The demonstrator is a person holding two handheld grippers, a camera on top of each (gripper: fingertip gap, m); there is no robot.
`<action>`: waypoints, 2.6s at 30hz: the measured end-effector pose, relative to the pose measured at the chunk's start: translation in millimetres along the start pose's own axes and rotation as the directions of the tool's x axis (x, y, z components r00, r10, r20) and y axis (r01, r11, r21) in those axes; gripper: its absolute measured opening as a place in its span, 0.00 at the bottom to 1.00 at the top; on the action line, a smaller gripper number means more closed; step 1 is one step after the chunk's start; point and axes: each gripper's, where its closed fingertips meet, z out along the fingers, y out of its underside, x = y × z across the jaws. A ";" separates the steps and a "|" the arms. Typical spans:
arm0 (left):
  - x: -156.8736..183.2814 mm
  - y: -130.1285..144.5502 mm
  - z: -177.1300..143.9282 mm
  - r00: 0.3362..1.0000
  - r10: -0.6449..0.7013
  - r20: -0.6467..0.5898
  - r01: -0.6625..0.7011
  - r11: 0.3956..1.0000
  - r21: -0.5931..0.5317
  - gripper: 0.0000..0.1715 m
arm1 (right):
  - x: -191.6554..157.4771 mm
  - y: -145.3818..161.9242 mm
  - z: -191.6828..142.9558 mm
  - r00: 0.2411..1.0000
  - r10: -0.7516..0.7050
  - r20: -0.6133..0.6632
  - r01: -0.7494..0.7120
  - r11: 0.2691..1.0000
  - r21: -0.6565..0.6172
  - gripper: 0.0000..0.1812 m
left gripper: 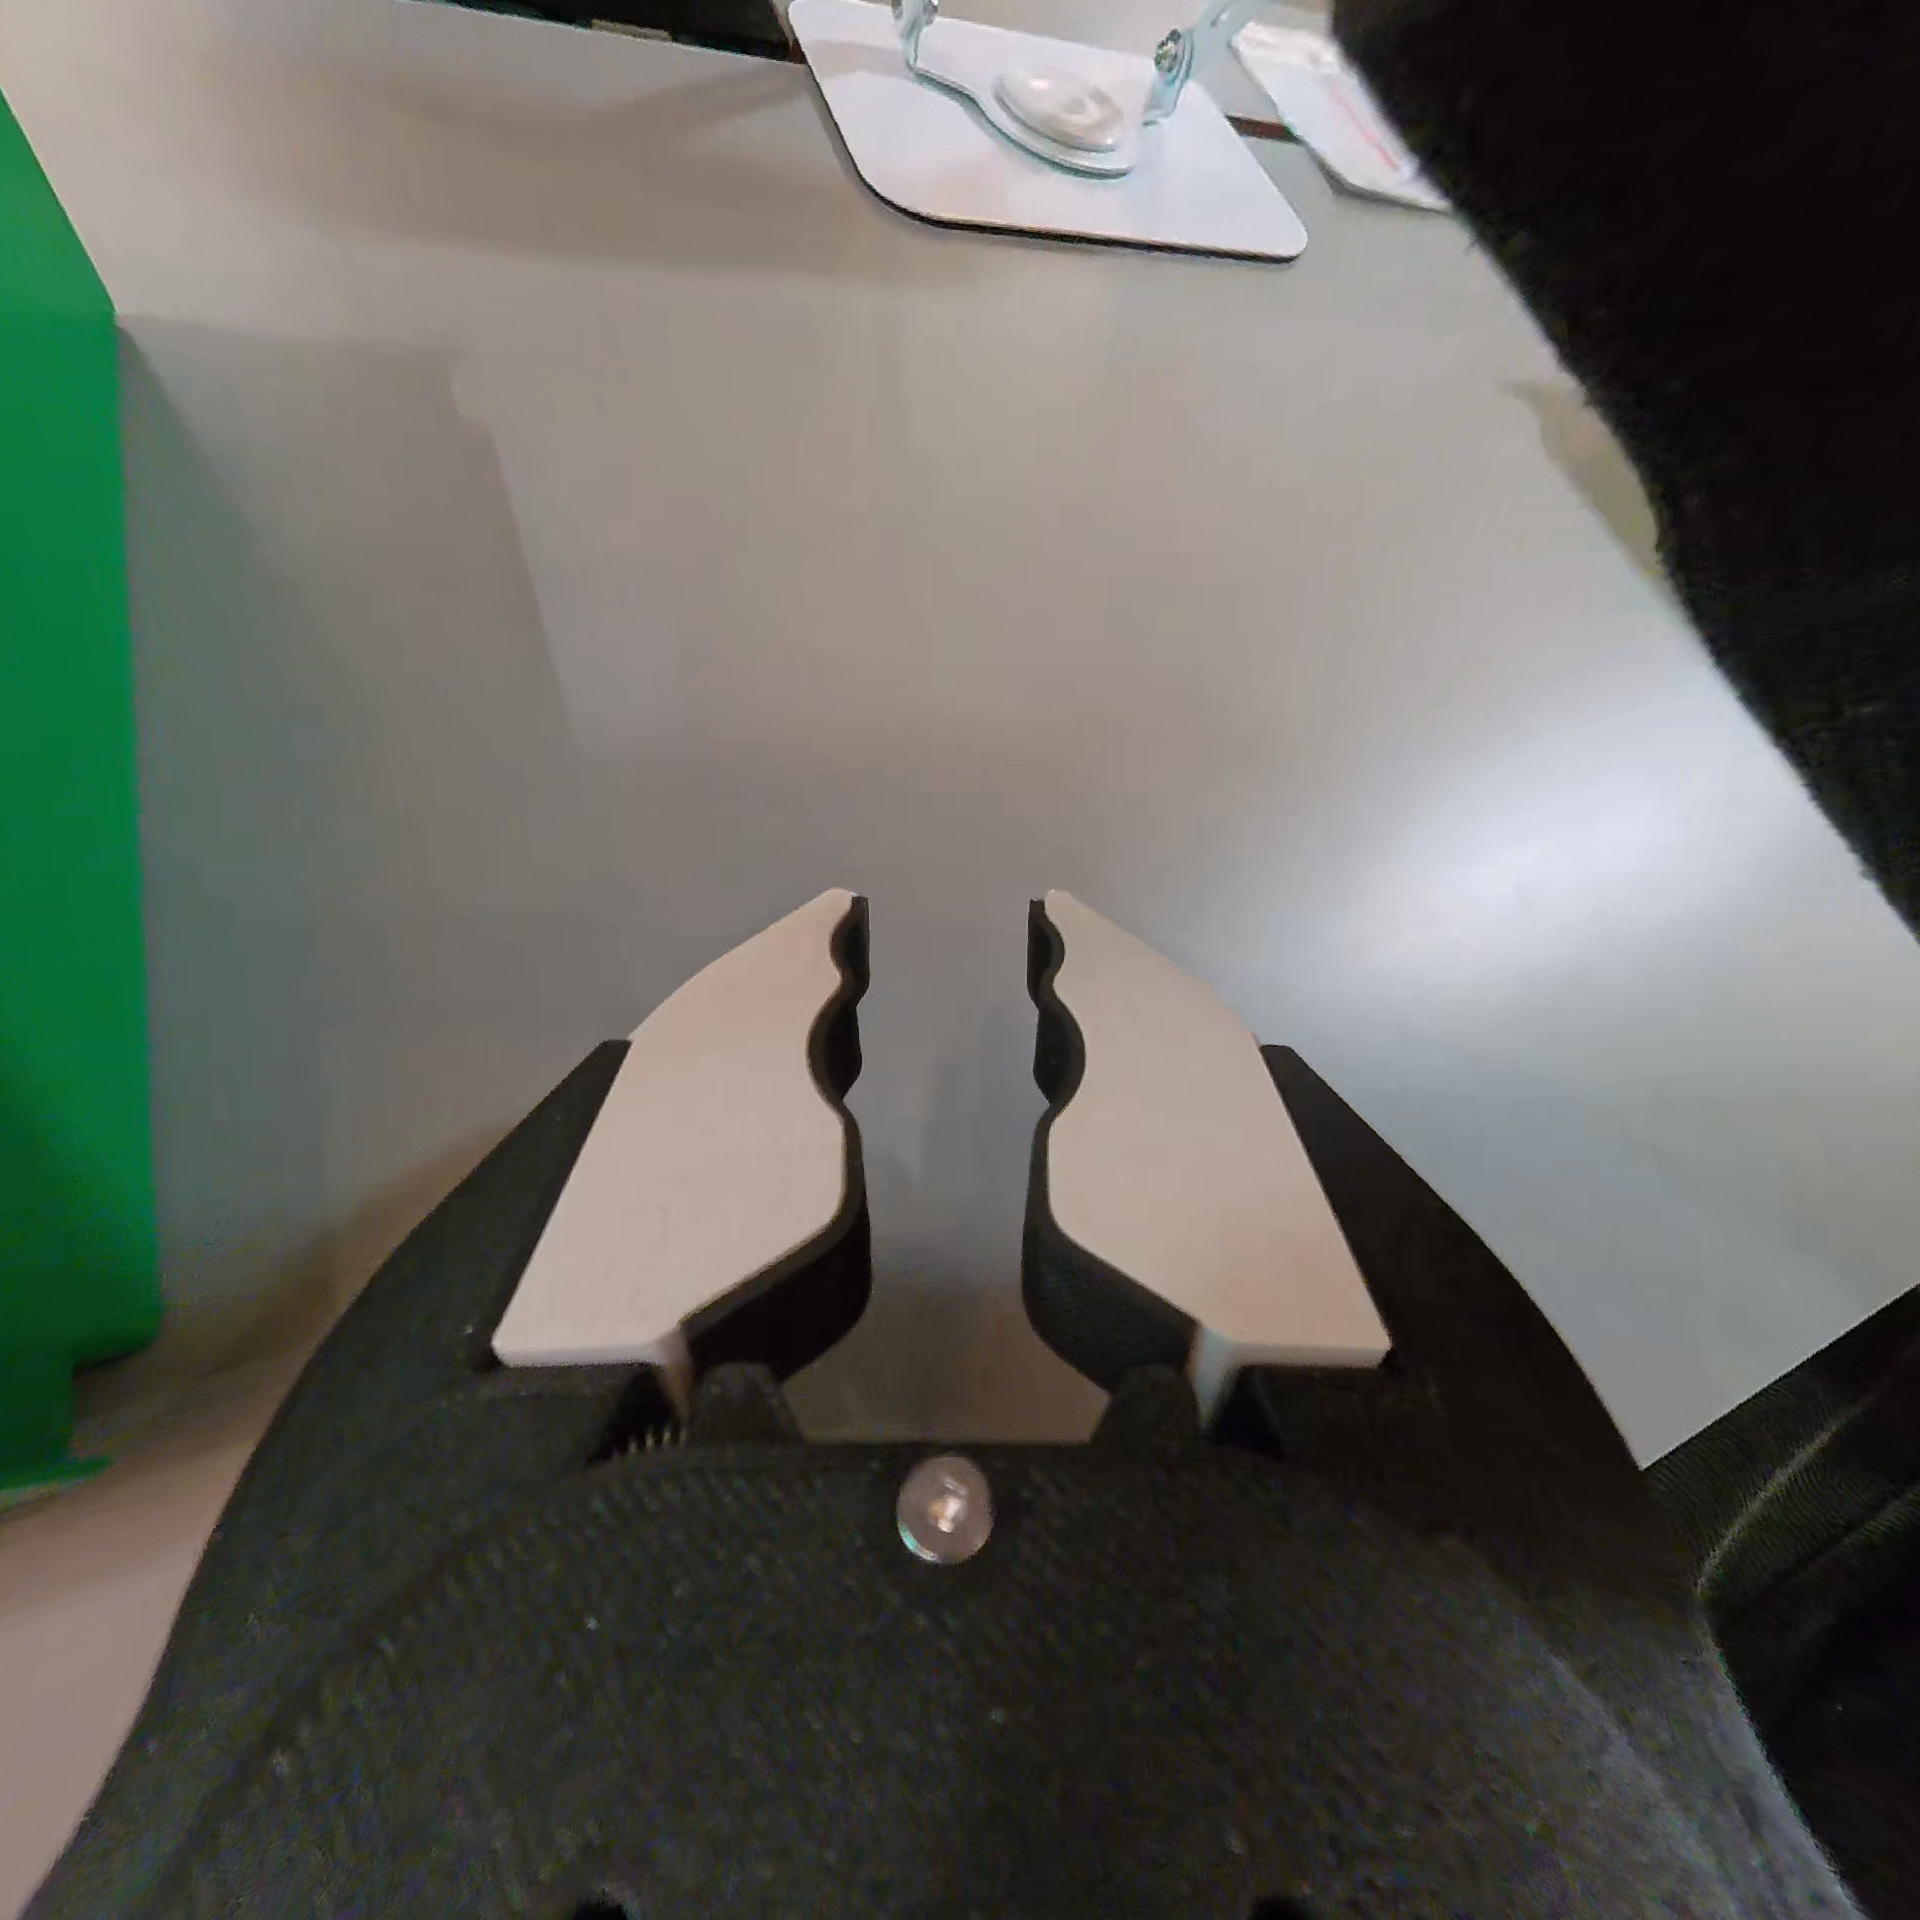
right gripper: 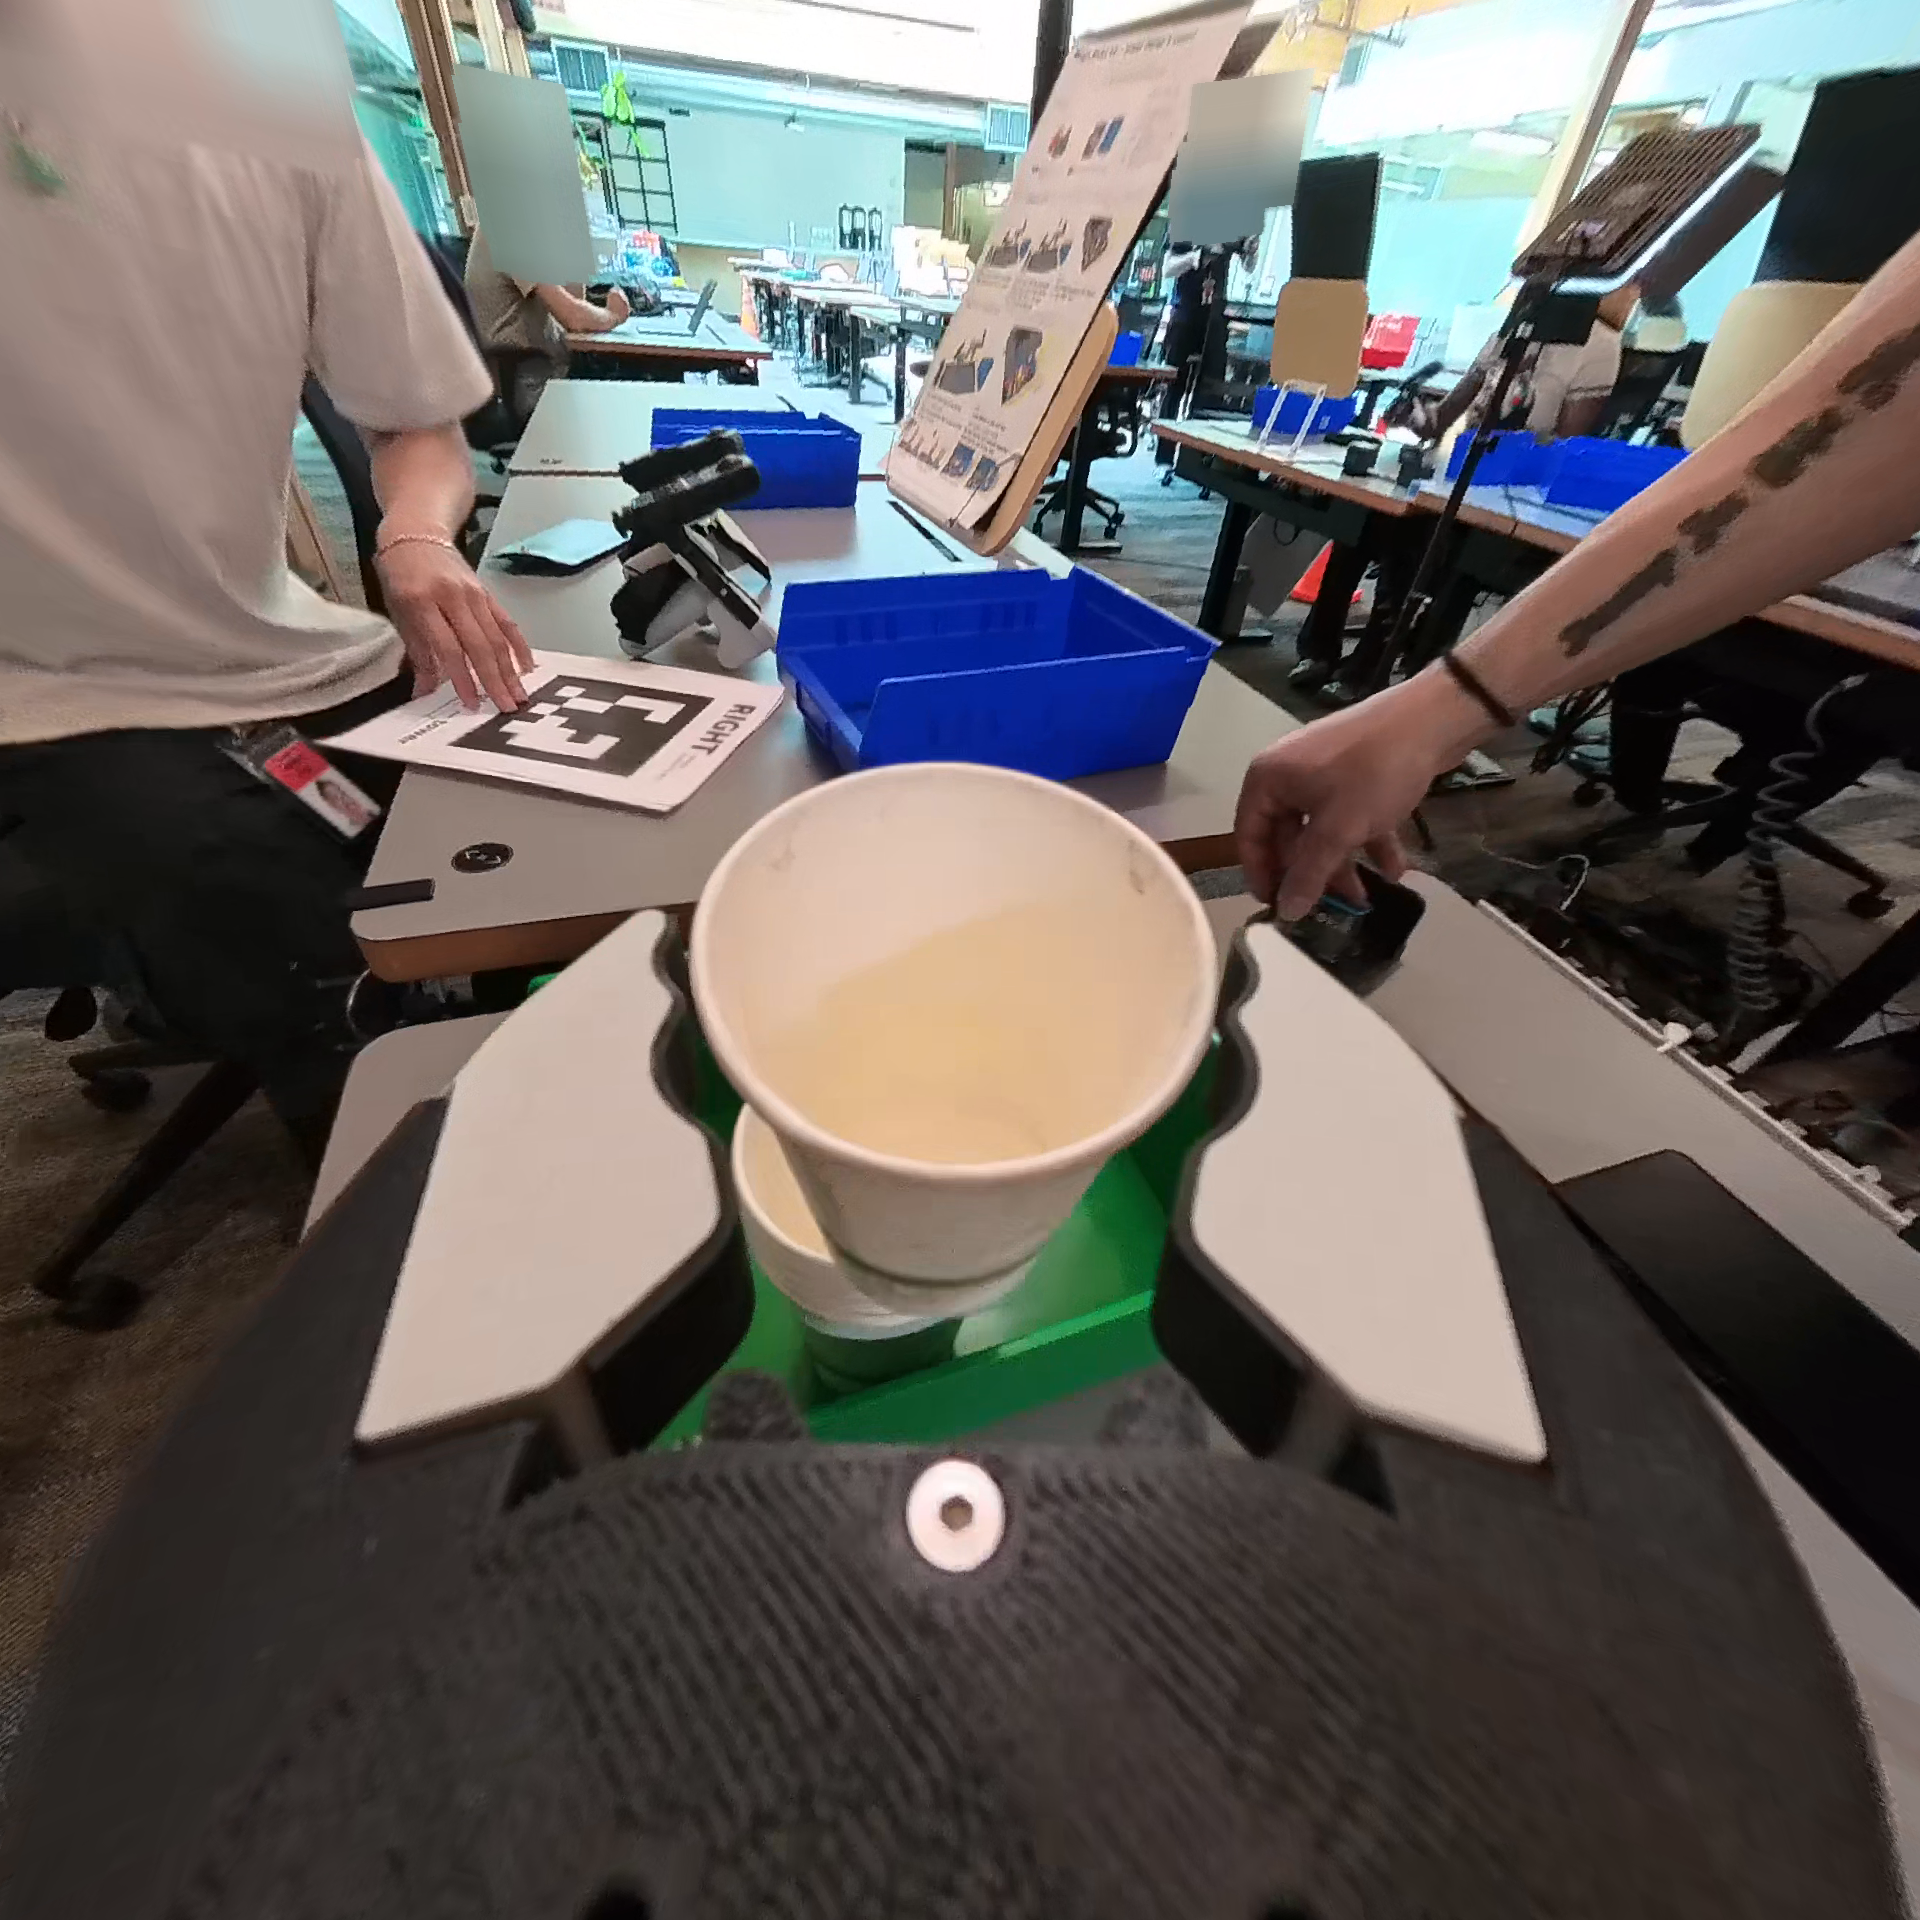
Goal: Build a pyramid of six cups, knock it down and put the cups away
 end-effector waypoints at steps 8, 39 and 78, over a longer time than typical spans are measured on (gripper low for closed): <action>7.0 -3.6 1.2 0.999 0.032 -0.011 -0.032 0.999 0.017 0.18 | 13.9 -17.9 -57.0 0.999 -0.015 -0.048 0.016 0.999 0.041 0.54; 110.8 -45.6 50.4 0.933 0.257 -0.252 -0.217 0.960 0.177 0.54 | 74.0 127.2 -303.7 0.914 0.104 -0.391 -0.137 0.989 -0.058 0.54; 155.5 -26.6 67.8 0.860 0.341 -0.381 -0.310 0.940 0.140 0.54 | 57.7 100.6 -320.7 0.902 0.250 -0.353 -0.232 0.968 0.094 0.54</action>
